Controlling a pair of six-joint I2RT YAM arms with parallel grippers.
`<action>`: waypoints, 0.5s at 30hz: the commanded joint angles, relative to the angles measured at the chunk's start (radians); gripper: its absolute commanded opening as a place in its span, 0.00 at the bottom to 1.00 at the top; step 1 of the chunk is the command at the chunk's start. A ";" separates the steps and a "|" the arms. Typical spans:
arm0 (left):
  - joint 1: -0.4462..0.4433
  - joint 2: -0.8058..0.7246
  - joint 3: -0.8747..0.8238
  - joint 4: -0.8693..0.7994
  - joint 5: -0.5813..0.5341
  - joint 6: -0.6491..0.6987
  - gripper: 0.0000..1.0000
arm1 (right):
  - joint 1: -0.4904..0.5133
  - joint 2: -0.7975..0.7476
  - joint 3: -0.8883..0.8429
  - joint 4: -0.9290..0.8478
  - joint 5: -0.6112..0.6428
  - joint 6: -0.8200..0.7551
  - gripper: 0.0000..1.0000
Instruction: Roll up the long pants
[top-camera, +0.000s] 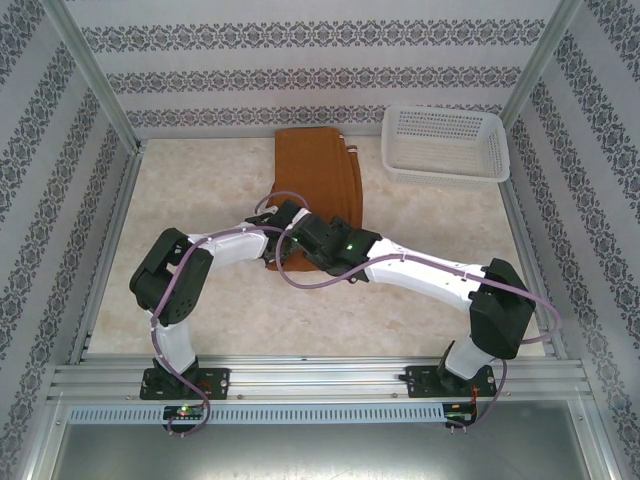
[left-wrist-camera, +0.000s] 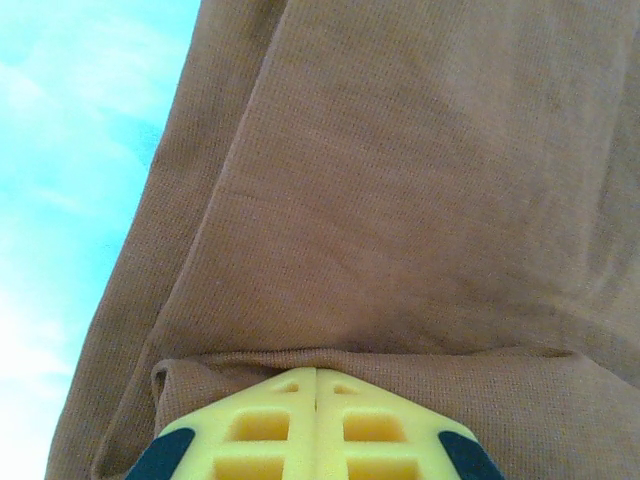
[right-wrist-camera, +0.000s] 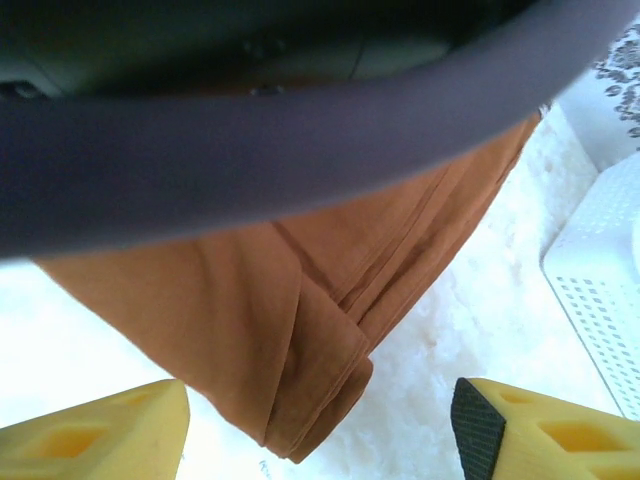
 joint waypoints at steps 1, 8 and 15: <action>0.036 0.026 0.027 -0.078 0.023 0.006 0.00 | 0.063 0.058 -0.103 -0.211 -0.004 -0.045 0.76; 0.080 0.039 0.031 -0.066 0.053 0.026 0.00 | 0.062 -0.082 -0.215 -0.258 -0.006 0.108 0.78; 0.097 0.039 0.060 -0.082 0.063 0.048 0.00 | 0.082 -0.078 -0.210 -0.319 0.049 0.130 0.77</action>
